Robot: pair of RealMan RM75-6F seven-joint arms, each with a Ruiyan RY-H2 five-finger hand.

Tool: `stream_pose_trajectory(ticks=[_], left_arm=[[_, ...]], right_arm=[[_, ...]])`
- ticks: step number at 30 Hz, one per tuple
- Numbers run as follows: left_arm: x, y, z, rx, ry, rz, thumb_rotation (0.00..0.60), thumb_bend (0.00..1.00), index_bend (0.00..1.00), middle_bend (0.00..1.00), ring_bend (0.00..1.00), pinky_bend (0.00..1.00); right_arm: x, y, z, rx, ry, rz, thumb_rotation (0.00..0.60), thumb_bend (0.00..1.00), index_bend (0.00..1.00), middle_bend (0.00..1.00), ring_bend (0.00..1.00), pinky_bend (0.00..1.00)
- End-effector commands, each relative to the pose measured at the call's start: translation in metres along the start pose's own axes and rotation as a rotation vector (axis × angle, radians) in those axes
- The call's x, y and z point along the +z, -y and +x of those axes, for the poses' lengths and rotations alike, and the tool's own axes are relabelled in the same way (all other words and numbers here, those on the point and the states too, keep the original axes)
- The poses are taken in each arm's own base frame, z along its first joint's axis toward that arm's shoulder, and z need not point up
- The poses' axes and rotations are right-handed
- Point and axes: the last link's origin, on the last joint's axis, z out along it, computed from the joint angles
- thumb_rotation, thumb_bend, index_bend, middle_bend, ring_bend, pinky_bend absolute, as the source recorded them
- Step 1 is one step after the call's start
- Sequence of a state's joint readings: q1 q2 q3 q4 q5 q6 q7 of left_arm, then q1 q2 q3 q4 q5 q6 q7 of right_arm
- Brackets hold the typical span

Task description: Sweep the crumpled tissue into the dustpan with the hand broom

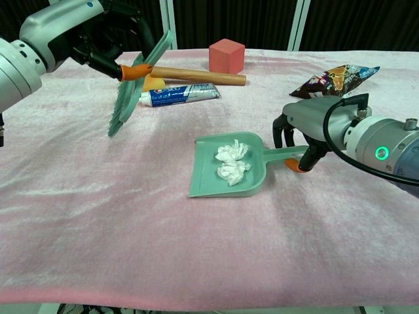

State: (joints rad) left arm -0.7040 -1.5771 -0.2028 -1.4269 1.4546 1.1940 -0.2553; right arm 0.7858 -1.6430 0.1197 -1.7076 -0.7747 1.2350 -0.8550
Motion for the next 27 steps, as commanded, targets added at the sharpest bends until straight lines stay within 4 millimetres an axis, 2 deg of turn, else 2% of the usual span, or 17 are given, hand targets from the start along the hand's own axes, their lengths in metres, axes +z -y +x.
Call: stream_pose_trajectory(ticks=[1,5,11,13,15,20,27], left_arm=[[-0.001,0.001,0.000,-0.001,-0.001,0.005,0.600,0.40,0.59,0.63,0.90,0.99],[-0.004,0.002,0.001,0.002,-0.001,0.010,0.600,0.40,0.58,0.63,0.90,0.99],[-0.008,0.004,0.003,0.009,-0.003,0.017,0.600,0.40,0.58,0.63,0.90,0.99],[-0.008,0.004,0.004,0.010,-0.003,0.017,0.600,0.40,0.58,0.63,0.90,0.99],[-0.009,0.003,0.005,0.013,-0.003,0.017,0.600,0.40,0.58,0.63,0.90,0.99],[-0.015,0.003,0.005,0.033,0.012,0.018,0.600,0.40,0.58,0.62,0.90,0.99],[-0.028,0.006,0.004,0.190,0.083,0.051,0.600,0.39,0.58,0.63,0.90,0.99]], right_arm=[[-0.001,-0.001,0.000,-0.003,-0.005,-0.002,0.600,0.45,0.60,0.49,0.69,0.78],[-0.002,-0.003,-0.001,-0.007,-0.004,-0.011,0.600,0.42,0.53,0.43,0.69,0.78],[-0.007,-0.006,-0.003,-0.016,0.008,-0.027,0.600,0.39,0.31,0.28,0.68,0.78],[-0.009,-0.007,-0.003,-0.017,0.010,-0.032,0.600,0.37,0.27,0.26,0.68,0.78],[-0.010,-0.007,-0.003,-0.013,0.010,-0.035,0.600,0.35,0.22,0.23,0.68,0.78],[-0.014,-0.010,-0.003,-0.018,0.014,-0.050,0.600,0.27,0.03,0.10,0.67,0.78],[-0.022,-0.022,0.002,-0.042,-0.019,-0.059,0.600,0.26,0.00,0.05,0.66,0.78]])
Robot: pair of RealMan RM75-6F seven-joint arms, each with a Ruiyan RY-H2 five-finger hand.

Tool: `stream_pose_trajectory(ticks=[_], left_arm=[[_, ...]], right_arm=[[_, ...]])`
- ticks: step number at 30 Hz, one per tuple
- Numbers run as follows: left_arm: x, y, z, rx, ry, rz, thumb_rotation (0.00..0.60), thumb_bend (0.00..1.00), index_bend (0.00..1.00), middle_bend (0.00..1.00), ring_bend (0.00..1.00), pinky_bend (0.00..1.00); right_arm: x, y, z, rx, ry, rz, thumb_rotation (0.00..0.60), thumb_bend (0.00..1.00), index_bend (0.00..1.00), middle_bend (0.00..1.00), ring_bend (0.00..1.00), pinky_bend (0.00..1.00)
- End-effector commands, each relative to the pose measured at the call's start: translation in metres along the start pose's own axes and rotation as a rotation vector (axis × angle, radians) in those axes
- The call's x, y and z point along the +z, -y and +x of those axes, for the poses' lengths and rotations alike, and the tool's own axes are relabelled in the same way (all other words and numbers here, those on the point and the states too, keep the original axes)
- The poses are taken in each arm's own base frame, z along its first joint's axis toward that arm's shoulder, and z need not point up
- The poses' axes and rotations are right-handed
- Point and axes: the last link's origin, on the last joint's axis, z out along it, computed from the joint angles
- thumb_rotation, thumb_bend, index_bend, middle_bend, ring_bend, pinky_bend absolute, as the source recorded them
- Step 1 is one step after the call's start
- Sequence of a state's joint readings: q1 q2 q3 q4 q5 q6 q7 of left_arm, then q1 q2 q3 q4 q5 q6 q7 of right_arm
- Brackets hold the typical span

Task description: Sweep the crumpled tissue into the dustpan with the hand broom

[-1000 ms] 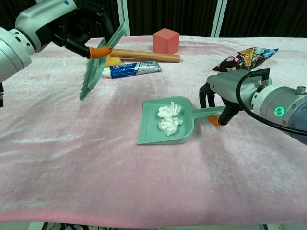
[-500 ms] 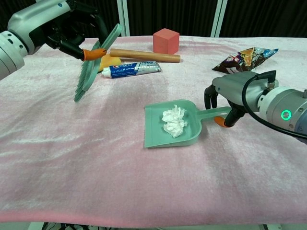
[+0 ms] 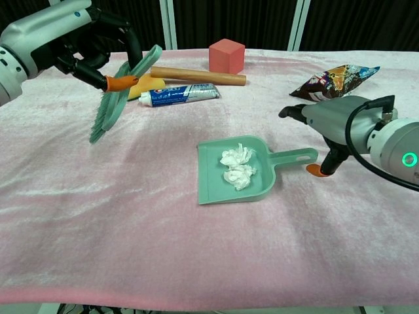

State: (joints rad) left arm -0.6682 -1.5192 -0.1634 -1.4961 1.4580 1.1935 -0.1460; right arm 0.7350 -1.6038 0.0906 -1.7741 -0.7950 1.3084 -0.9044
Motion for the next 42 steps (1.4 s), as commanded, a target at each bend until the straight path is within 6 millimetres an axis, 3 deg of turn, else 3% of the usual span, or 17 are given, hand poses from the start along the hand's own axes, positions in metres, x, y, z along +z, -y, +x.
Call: stream_pose_trajectory(ticks=[1,13,22,34,42], left_arm=[[-0.010,0.004,-0.001,0.121,0.061,0.039,0.600,0.39,0.58,0.63,0.90,0.99],[-0.040,0.035,-0.022,0.308,0.281,0.282,0.600,0.39,0.58,0.63,0.90,0.99],[-0.045,0.053,-0.034,0.395,0.342,0.373,0.600,0.39,0.57,0.62,0.90,0.99],[-0.045,0.057,-0.035,0.426,0.367,0.386,0.600,0.11,0.40,0.44,0.90,0.99],[-0.046,0.055,-0.027,0.411,0.335,0.379,0.600,0.10,0.33,0.40,0.89,0.98]], right_arm=[[-0.004,-0.009,0.002,-0.002,-0.014,-0.010,0.600,0.26,0.00,0.04,0.66,0.78],[-0.013,-0.030,0.014,0.042,-0.029,-0.033,0.600,0.26,0.00,0.04,0.66,0.78],[-0.014,-0.039,0.022,0.053,-0.042,-0.040,0.600,0.26,0.00,0.04,0.66,0.78],[-0.017,-0.037,0.020,0.046,-0.036,-0.037,0.600,0.26,0.00,0.04,0.66,0.78],[-0.022,-0.041,0.020,0.034,-0.037,-0.041,0.600,0.25,0.00,0.04,0.64,0.78]])
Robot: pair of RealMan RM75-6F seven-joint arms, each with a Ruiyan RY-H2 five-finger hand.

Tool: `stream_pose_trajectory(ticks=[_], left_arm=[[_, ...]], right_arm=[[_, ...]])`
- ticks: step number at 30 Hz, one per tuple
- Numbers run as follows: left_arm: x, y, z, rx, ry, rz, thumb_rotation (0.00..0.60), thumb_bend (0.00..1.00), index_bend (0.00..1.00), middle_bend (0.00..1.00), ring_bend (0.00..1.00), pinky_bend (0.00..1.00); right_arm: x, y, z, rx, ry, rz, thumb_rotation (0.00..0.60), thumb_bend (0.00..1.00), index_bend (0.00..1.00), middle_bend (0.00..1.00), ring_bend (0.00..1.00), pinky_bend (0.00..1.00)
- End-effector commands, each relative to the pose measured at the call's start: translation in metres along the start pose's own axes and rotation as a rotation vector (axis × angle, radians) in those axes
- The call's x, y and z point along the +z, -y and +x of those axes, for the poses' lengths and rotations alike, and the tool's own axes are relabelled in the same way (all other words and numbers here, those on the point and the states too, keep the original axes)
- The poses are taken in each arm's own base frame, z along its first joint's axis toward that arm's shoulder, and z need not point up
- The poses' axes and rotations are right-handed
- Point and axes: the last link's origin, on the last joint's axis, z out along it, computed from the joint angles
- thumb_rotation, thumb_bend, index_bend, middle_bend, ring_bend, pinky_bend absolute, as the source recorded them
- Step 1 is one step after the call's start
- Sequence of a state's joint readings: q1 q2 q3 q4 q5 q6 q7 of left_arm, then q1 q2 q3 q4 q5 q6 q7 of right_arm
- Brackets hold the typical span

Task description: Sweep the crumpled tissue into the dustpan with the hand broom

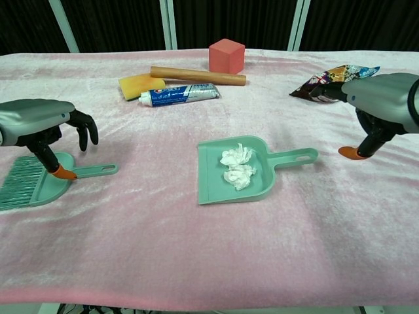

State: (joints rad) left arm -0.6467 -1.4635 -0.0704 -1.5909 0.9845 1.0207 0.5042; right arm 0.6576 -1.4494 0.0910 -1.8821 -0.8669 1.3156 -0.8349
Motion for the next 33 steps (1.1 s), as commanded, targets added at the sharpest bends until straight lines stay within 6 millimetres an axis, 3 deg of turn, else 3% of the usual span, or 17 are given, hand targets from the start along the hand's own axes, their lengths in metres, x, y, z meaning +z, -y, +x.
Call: stream_pose_trajectory(ticks=[1,4,6,8,11,13,17,23,33], left_arm=[[-0.002,0.000,0.004,-0.011,-0.019,-0.002,0.600,0.10,0.32,0.39,0.87,0.96],[-0.010,0.004,0.015,-0.010,-0.084,-0.008,0.600,0.10,0.28,0.36,0.73,0.84],[-0.019,0.009,0.021,0.016,-0.142,-0.006,0.600,0.10,0.23,0.32,0.52,0.66],[-0.029,0.015,0.027,0.045,-0.198,-0.008,0.600,0.10,0.20,0.26,0.33,0.47],[-0.049,0.028,0.032,0.054,-0.252,-0.002,0.600,0.10,0.15,0.14,0.14,0.28],[-0.065,0.040,0.035,0.030,-0.280,0.021,0.600,0.10,0.11,0.08,0.06,0.18],[-0.094,0.062,0.037,-0.007,-0.317,0.073,0.600,0.09,0.04,0.02,0.00,0.10],[-0.143,0.099,0.037,0.012,-0.393,0.167,0.600,0.07,0.01,0.00,0.00,0.08],[-0.186,0.129,0.022,0.043,-0.443,0.255,0.600,0.05,0.00,0.00,0.00,0.03]], right_arm=[[-0.003,-0.003,0.001,-0.006,-0.004,-0.004,0.600,0.25,0.00,0.04,0.64,0.78],[-0.008,-0.014,0.007,-0.023,-0.027,-0.016,0.600,0.24,0.00,0.04,0.59,0.75],[-0.012,-0.023,0.012,-0.037,-0.046,-0.022,0.600,0.23,0.00,0.04,0.52,0.68],[-0.017,-0.035,0.018,-0.043,-0.065,-0.032,0.600,0.22,0.00,0.03,0.38,0.56],[-0.029,-0.057,0.026,-0.042,-0.093,-0.060,0.600,0.18,0.00,0.00,0.14,0.34],[-0.040,-0.074,0.031,-0.023,-0.110,-0.084,0.600,0.16,0.00,0.00,0.05,0.26],[-0.062,-0.107,0.038,0.019,-0.149,-0.133,0.600,0.13,0.00,0.00,0.00,0.20],[-0.106,-0.155,0.040,0.094,-0.222,-0.224,0.600,0.12,0.00,0.00,0.00,0.19],[-0.149,-0.194,0.022,0.157,-0.332,-0.294,0.600,0.12,0.00,0.00,0.00,0.18]])
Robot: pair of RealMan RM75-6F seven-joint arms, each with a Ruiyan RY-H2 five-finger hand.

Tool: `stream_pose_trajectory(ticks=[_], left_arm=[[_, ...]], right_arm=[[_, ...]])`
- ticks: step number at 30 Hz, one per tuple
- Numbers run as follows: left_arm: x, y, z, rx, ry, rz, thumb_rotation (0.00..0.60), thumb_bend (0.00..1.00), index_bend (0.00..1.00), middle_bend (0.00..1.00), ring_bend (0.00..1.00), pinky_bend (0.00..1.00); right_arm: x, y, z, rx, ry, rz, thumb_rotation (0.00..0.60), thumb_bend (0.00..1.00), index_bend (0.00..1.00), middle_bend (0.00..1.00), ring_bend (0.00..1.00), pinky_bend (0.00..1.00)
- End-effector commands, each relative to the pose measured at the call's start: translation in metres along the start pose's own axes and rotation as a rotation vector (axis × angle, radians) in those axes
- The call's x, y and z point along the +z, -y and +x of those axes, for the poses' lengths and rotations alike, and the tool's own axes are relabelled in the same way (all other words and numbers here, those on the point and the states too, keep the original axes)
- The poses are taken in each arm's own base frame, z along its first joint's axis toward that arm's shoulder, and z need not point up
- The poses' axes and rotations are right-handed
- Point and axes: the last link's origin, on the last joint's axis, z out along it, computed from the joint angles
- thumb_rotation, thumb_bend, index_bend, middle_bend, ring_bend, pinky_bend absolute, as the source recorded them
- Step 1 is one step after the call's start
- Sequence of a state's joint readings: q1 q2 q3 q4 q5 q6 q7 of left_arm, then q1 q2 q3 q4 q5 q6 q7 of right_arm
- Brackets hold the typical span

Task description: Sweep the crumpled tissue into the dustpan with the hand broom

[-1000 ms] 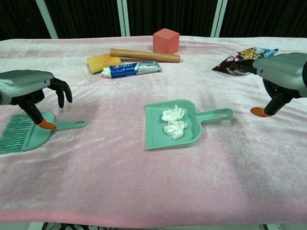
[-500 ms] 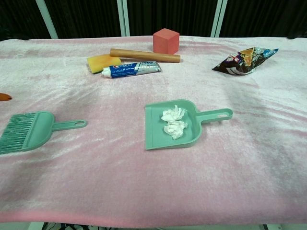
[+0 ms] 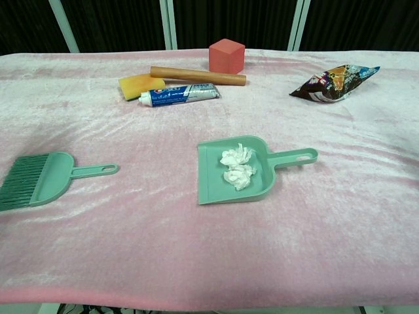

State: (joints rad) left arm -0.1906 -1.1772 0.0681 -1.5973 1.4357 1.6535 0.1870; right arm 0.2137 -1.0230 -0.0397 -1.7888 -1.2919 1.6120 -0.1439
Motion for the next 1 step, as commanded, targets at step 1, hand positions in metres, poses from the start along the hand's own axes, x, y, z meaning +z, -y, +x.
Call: stream_pose_trajectory(ticks=[1], left_arm=[[-0.0105,0.0097,-0.0040,0.019,0.004,0.011,0.600,0.05,0.00,0.00,0.00,0.02]], right_arm=[[-0.0131,-0.0162,-0.0038,0.003,-0.048,-0.005,0.600,0.12,0.00,0.00,0.00,0.18]])
